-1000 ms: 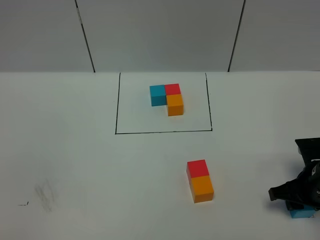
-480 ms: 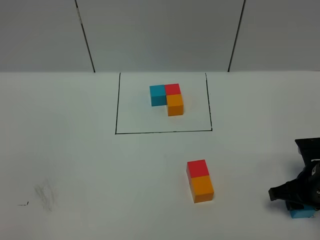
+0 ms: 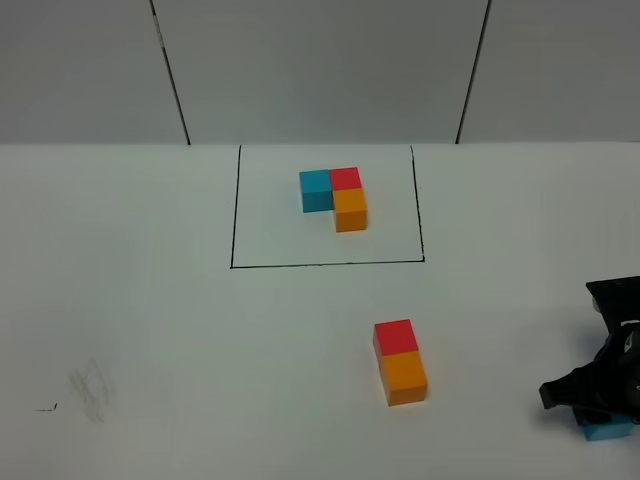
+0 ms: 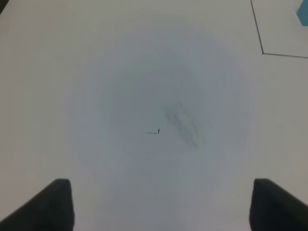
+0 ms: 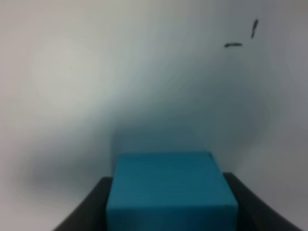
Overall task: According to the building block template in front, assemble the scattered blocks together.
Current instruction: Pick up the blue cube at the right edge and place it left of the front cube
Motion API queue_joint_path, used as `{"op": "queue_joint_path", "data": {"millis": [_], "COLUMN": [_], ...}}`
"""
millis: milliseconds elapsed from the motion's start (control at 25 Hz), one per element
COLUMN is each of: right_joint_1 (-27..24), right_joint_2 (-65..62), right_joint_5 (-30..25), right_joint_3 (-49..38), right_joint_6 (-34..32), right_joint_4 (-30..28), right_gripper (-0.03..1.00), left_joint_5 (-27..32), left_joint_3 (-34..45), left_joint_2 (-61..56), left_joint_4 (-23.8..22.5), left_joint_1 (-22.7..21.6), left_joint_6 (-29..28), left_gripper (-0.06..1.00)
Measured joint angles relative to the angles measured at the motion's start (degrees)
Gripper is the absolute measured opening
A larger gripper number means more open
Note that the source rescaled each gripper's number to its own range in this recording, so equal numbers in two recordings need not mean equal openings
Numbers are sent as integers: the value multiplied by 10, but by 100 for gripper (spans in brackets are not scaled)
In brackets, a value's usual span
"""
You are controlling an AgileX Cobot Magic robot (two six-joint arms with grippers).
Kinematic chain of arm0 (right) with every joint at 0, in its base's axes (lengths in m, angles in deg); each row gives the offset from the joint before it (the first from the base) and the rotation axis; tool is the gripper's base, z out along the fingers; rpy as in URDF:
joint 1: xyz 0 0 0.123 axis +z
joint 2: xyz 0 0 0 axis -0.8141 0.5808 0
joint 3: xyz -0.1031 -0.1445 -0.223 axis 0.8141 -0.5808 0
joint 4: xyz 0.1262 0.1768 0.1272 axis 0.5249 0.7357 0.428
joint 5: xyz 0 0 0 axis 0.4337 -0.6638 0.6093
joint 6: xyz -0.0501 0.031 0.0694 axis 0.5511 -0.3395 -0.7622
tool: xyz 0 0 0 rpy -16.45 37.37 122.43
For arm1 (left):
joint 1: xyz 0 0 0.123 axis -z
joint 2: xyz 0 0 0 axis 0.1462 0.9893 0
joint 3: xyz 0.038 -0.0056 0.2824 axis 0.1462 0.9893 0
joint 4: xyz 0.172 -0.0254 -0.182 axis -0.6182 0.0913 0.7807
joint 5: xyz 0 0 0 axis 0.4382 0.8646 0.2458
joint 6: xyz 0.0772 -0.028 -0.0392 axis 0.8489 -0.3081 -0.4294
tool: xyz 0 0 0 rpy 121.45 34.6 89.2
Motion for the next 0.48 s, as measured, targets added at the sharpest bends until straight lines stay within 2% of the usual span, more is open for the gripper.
{"op": "queue_joint_path", "data": {"millis": [120, 480], "right_joint_1": [0, 0], "right_joint_2": [0, 0], "right_joint_5": [-25, -179], "right_joint_3": [5, 110], "right_joint_6": [4, 44], "right_joint_4": [-5, -25], "right_gripper": [0, 0], "left_joint_5": [0, 0], "left_joint_3": [0, 0], "left_joint_2": [0, 0], "left_joint_4": [0, 0], "left_joint_1": [0, 0], "left_joint_6": [0, 0], "left_gripper": [65, 65]}}
